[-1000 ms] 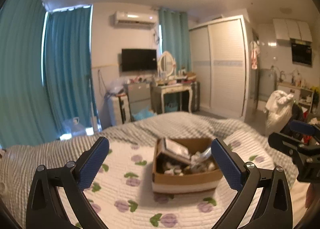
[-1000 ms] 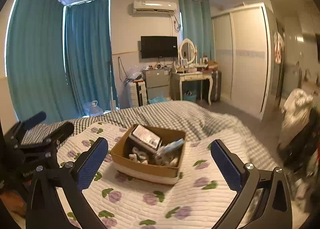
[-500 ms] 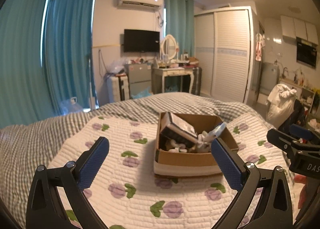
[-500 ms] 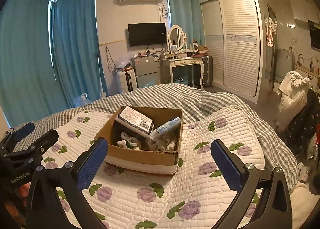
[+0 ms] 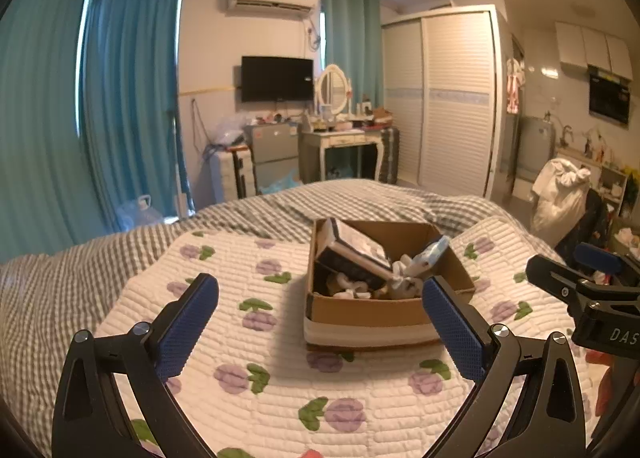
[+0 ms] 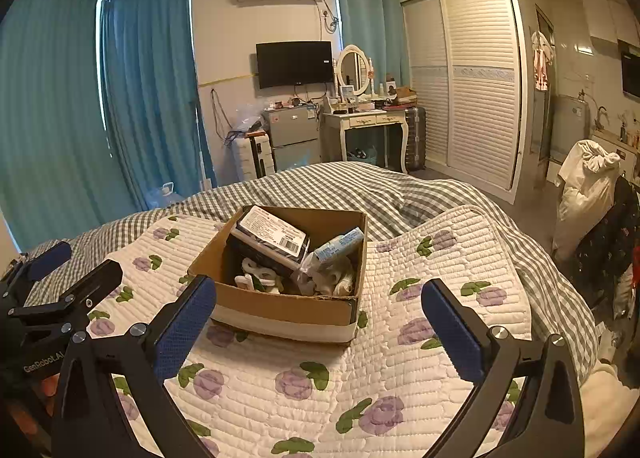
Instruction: Organize soft objects
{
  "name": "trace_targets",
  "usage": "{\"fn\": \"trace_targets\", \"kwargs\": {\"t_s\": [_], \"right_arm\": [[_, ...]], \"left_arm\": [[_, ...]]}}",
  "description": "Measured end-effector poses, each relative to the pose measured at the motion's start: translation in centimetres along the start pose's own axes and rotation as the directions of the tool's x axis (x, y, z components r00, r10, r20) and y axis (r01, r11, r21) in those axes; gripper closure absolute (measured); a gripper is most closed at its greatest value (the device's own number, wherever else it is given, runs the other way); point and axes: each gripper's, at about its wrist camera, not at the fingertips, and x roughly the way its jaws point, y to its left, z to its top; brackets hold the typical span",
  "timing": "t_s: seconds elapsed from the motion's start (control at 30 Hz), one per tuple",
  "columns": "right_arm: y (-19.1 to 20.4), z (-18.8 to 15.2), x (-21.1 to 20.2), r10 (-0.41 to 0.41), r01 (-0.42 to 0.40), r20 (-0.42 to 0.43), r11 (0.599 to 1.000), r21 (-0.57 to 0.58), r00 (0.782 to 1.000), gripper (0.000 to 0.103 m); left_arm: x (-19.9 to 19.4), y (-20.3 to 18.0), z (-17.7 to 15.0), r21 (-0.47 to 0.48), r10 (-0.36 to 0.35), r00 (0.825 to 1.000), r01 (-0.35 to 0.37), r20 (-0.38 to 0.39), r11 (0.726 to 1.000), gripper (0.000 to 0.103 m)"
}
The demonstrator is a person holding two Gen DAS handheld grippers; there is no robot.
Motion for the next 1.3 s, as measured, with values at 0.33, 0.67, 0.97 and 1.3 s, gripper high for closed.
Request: {"fn": "trace_targets", "kwargs": {"t_s": [0.33,0.67,0.97,1.3], "right_arm": [[0.07,-0.18,0.04,-0.012,0.012,-0.004,1.0,-0.006,1.0,0.0],[0.13,-0.19,-0.02,-0.011,0.011,-0.003,1.0,-0.009,1.0,0.0],[0.14,-0.42,0.05,-0.014,0.014,-0.005,1.0,-0.012,1.0,0.0],[0.12,-0.49,0.01,-0.015,0.015,-0.005,1.0,-0.012,1.0,0.0]], "left_arm": [[-0.01,-0.08,0.07,0.001,0.002,1.0,-0.002,0.001,1.0,0.0],[-0.06,0.0,0.03,0.003,0.006,1.0,-0.006,0.002,1.0,0.0],[-0.15,0.16,0.12,0.003,0.012,1.0,-0.012,0.0,1.0,0.0],[-0.16,0.15,0.11,0.004,0.011,1.0,-0.011,0.001,1.0,0.0]]}}
